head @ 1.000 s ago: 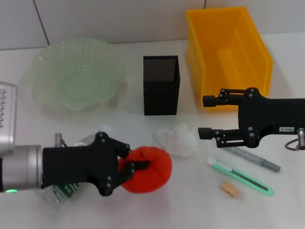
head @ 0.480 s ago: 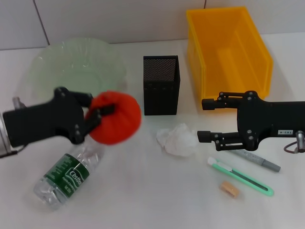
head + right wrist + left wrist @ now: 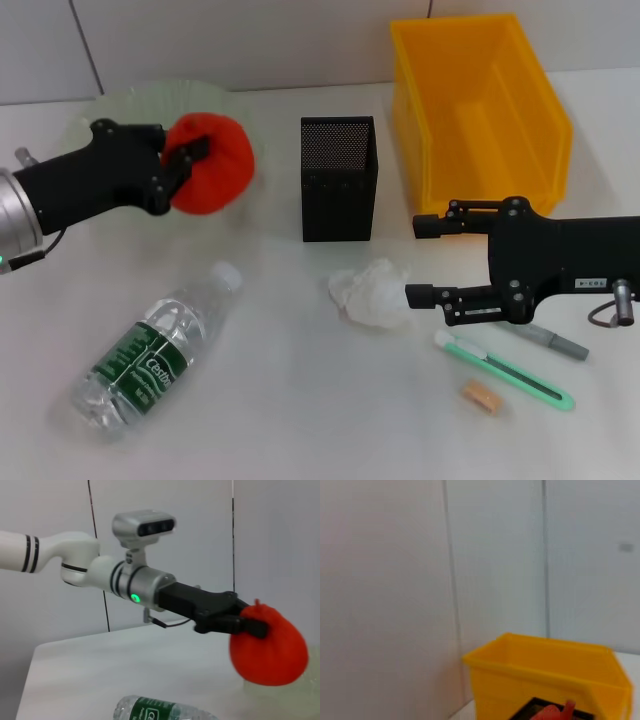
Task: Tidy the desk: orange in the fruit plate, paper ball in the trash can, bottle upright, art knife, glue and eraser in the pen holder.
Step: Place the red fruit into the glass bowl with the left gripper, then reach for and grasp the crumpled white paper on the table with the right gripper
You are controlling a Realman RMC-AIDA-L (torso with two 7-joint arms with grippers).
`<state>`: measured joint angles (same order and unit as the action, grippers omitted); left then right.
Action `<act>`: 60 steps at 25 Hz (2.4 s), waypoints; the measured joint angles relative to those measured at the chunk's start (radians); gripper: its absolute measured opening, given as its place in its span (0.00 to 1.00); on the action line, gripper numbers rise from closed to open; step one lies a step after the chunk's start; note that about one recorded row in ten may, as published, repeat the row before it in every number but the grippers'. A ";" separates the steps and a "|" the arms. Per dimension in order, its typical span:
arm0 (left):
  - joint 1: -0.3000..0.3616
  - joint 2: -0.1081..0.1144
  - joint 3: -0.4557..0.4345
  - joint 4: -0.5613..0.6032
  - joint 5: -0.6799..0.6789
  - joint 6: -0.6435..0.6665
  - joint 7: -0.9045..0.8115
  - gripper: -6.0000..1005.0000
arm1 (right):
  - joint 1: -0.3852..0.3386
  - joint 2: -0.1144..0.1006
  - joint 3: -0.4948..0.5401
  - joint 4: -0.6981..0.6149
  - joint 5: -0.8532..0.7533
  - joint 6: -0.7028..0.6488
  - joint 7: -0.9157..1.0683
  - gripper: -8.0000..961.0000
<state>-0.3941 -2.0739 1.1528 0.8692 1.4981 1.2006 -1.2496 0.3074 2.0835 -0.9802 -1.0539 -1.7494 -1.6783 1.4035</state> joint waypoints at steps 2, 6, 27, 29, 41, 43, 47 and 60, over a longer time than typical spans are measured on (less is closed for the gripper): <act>-0.025 0.002 -0.007 -0.043 -0.019 -0.056 0.023 0.08 | 0.000 0.001 -0.006 0.000 0.002 0.000 0.000 0.78; -0.037 0.001 -0.009 -0.065 -0.047 -0.136 0.046 0.08 | 0.002 0.001 -0.028 0.004 0.002 0.002 -0.004 0.78; -0.150 -0.006 -0.011 -0.239 -0.113 -0.363 0.143 0.08 | 0.007 0.001 -0.035 0.028 0.008 0.004 -0.016 0.77; -0.154 -0.006 -0.012 -0.247 -0.129 -0.373 0.148 0.08 | 0.008 0.001 -0.035 0.036 0.008 0.004 -0.019 0.77; -0.165 -0.005 -0.010 -0.277 -0.154 -0.450 0.175 0.10 | 0.007 0.001 -0.035 0.040 0.010 -0.001 -0.028 0.77; -0.168 -0.005 -0.011 -0.284 -0.166 -0.454 0.176 0.11 | 0.007 0.001 -0.035 0.039 0.010 -0.002 -0.028 0.77; -0.169 -0.006 -0.001 -0.285 -0.189 -0.452 0.197 0.17 | 0.007 0.001 -0.034 0.039 0.010 -0.003 -0.028 0.77; -0.178 -0.006 0.003 -0.286 -0.190 -0.442 0.189 0.61 | 0.008 0.001 -0.027 0.034 0.010 0.000 -0.028 0.77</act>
<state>-0.5718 -2.0795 1.1554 0.5836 1.3084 0.7583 -1.0610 0.3159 2.0841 -1.0068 -1.0201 -1.7390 -1.6781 1.3760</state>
